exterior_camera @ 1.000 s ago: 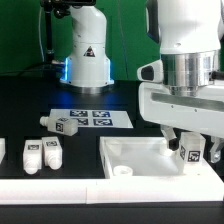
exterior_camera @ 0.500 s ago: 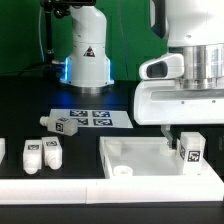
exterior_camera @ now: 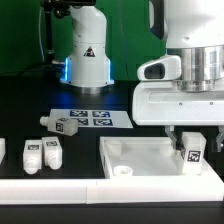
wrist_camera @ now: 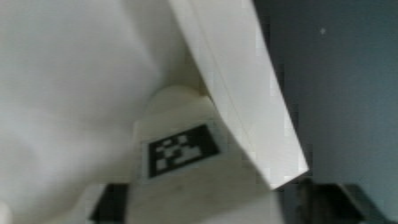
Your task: Assemble one leg
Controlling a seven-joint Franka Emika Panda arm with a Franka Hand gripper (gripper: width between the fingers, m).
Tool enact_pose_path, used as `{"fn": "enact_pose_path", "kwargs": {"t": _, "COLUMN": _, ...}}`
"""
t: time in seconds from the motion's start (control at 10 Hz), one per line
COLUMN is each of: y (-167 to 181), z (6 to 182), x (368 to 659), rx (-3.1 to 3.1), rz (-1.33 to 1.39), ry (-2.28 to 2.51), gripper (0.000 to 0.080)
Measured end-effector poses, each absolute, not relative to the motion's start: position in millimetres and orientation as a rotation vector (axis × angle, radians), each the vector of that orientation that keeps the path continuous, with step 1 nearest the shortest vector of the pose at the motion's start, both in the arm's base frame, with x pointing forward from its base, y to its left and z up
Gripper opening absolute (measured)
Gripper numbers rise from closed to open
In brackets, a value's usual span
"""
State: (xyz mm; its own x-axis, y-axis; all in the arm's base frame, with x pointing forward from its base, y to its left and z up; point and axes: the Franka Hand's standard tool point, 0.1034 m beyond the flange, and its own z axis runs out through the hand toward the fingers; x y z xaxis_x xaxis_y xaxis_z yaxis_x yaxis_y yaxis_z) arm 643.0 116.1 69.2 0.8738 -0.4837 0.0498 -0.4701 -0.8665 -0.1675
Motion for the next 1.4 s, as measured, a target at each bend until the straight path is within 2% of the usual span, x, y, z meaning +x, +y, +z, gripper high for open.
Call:
{"fn": "enact_pose_path", "kwargs": {"t": 0.1, "y": 111.0, "z": 67.5, "x": 641.3, "rx": -2.879, "rz": -0.12, "ry": 0.819, "gripper": 0.0367}}
{"fn": "enact_pose_path", "kwargs": {"t": 0.2, "y": 109.5, "z": 67.8, "x": 641.8, "rx": -2.832, "rz": -0.11, "ry": 0.963, "gripper": 0.0295}}
{"fn": "enact_pose_path", "kwargs": {"t": 0.9, "y": 112.4, "z": 70.9, "x": 642.1, "rx": -1.937, "rz": 0.092, "ry": 2.232, "gripper": 0.0291}}
{"fn": "enact_pose_path", "kwargs": {"t": 1.1, "y": 114.9, "z": 69.0, "x": 641.5, "rx": -1.752, "rz": 0.114, "ry": 2.385, "gripper": 0.0291}}
{"fn": "enact_pose_path", "kwargs": {"t": 1.4, "y": 114.7, "z": 67.0, "x": 639.8, "rx": -1.776, "rz": 0.11, "ry": 2.375, "gripper": 0.0296}}
